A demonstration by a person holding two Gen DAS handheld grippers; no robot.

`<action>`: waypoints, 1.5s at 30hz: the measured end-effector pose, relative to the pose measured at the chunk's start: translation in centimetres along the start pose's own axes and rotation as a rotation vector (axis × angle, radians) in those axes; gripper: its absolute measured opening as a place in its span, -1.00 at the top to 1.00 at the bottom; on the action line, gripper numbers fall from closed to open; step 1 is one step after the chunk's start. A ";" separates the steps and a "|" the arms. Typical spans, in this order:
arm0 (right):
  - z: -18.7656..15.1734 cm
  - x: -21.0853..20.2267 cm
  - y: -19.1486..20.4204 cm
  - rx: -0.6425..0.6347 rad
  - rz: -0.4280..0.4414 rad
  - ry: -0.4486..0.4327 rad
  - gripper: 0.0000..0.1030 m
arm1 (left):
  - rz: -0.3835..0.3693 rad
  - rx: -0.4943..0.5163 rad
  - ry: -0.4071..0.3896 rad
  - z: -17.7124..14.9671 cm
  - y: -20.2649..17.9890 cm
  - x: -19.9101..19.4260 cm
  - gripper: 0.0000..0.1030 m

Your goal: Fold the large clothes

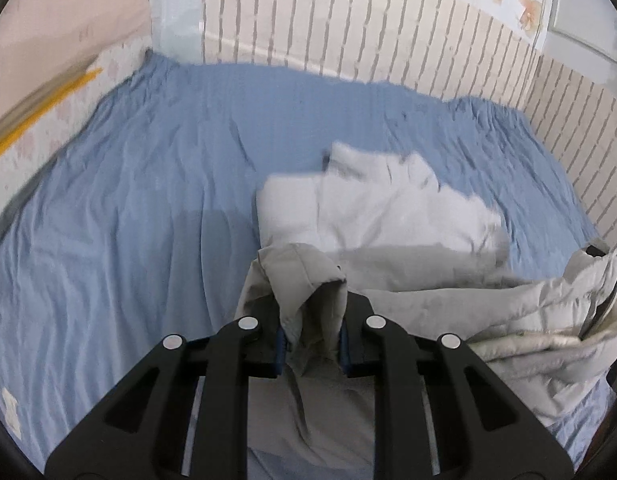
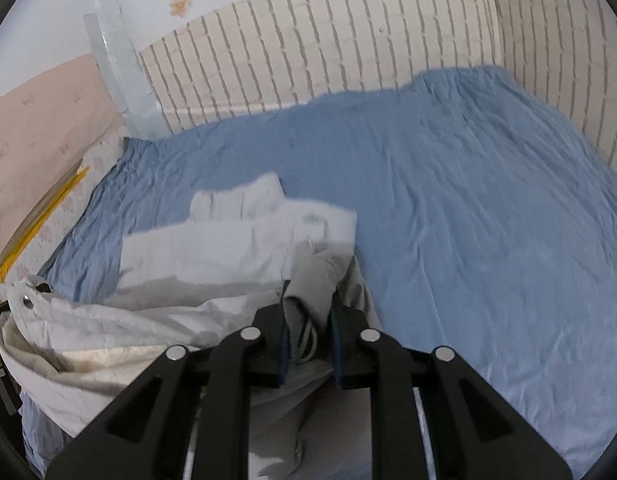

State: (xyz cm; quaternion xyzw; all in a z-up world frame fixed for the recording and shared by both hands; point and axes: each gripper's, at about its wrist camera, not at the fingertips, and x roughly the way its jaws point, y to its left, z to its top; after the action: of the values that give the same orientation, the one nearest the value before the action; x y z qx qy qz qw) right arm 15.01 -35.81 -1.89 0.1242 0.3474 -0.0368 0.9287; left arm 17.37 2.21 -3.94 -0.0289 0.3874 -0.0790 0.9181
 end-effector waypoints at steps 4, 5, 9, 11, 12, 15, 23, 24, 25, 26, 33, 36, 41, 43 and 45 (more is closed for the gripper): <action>3.9 -0.1 1.1 -0.037 0.009 -0.054 0.68 | 0.027 0.037 -0.071 3.7 -0.5 -0.9 0.64; 4.8 -0.2 1.4 -0.047 0.008 -0.066 0.69 | 0.035 0.049 -0.092 4.7 -0.6 -1.2 0.64; 8.9 -0.1 2.6 -0.096 -0.006 -0.116 0.69 | 0.066 0.090 -0.158 9.1 -1.4 -1.8 0.64; 11.0 0.1 3.1 -0.117 -0.017 -0.144 0.69 | 0.077 0.093 -0.175 11.3 -1.8 -1.5 0.65; 11.9 0.3 3.3 -0.124 -0.021 -0.159 0.69 | 0.086 0.095 -0.182 12.1 -2.0 -1.5 0.65; 14.1 0.6 3.7 -0.136 -0.030 -0.207 0.69 | 0.126 0.114 -0.225 14.2 -2.6 -1.3 0.66; 12.5 6.7 2.8 -0.133 -0.079 -0.159 0.69 | 0.161 0.095 -0.121 13.3 -0.8 5.8 0.62; 12.1 7.6 2.5 -0.131 -0.080 -0.143 0.69 | 0.164 0.098 -0.107 12.7 -0.5 6.6 0.62; 11.8 8.7 2.4 -0.132 -0.084 -0.121 0.69 | 0.166 0.099 -0.093 12.4 -0.3 7.4 0.62; 11.6 9.3 2.3 -0.135 -0.087 -0.112 0.69 | 0.170 0.098 -0.082 12.1 -0.2 8.1 0.62; 11.4 11.9 2.5 -0.146 -0.106 -0.059 0.68 | 0.167 0.075 -0.008 12.1 0.5 11.7 0.60; 11.8 11.9 1.8 -0.107 -0.085 -0.029 0.62 | 0.171 0.076 0.010 12.6 0.1 12.1 0.57; 12.7 10.2 0.4 0.006 -0.021 -0.017 -0.08 | 0.170 0.079 0.057 13.0 -0.3 11.1 0.37; 13.1 8.5 0.1 0.029 -0.004 -0.061 -0.67 | 0.125 0.046 0.055 13.6 0.0 9.8 0.09; 13.2 7.3 0.2 0.021 0.028 -0.102 -0.71 | 0.081 0.013 0.023 13.8 0.2 8.4 -0.41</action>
State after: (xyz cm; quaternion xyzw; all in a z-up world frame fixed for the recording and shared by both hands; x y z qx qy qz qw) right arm 28.94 -38.88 2.99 0.1369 0.2974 -0.0339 0.9443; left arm 33.06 0.90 -0.27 -0.0062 0.3982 -0.0445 0.9162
